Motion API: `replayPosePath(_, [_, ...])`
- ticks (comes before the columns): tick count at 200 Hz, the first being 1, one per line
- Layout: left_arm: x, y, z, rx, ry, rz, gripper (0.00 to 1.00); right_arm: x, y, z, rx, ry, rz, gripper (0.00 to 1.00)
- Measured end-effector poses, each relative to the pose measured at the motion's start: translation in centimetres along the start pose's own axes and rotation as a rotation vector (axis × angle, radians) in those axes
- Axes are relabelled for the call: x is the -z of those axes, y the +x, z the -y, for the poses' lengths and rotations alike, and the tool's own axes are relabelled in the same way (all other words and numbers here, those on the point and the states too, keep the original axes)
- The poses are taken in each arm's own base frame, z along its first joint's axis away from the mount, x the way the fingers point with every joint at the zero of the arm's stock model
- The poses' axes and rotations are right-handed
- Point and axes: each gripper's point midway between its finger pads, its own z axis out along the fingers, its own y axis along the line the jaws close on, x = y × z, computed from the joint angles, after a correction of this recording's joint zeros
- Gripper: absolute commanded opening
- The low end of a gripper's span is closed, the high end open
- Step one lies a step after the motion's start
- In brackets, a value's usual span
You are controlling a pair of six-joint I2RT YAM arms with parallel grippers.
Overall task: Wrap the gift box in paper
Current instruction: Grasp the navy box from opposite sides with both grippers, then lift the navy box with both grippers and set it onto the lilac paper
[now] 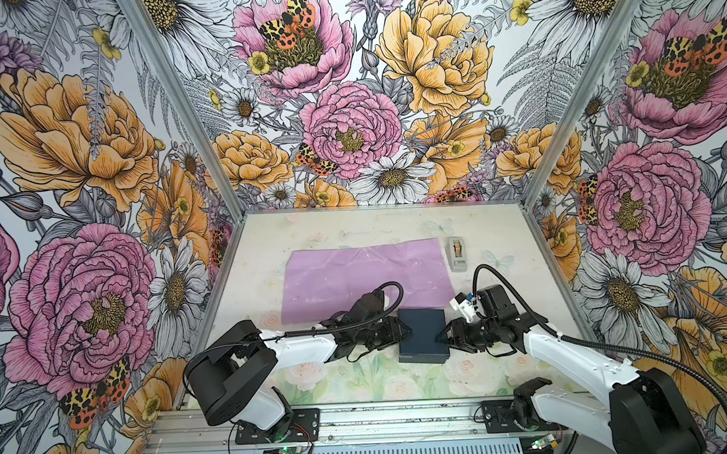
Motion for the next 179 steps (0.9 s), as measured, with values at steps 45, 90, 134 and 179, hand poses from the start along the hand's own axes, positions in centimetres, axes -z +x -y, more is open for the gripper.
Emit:
replayPosePath(45, [0.7, -0.6, 0.5, 0.004, -0.029, 0.022, 0.5, 1.2, -1.0, -1.4, 0.019, -0.024, 0.107, 0.37])
replayPosePath(90, [1.4, -1.3, 1.2, 0.003, -0.043, 0.043, 0.5, 1.6, -1.5, -2.0, 0.024, -0.03, 0.153, 0.37])
replayPosePath(134, [1.9, -1.7, 1.3, -0.004, -0.065, 0.051, 0.5, 1.4, -2.0, -2.3, 0.036, -0.024, 0.175, 0.37])
replayPosePath(179, [2.5, -3.5, 1.5, -0.003, -0.061, 0.089, 0.5, 1.4, -3.4, -3.3, 0.047, -0.019, 0.199, 0.37])
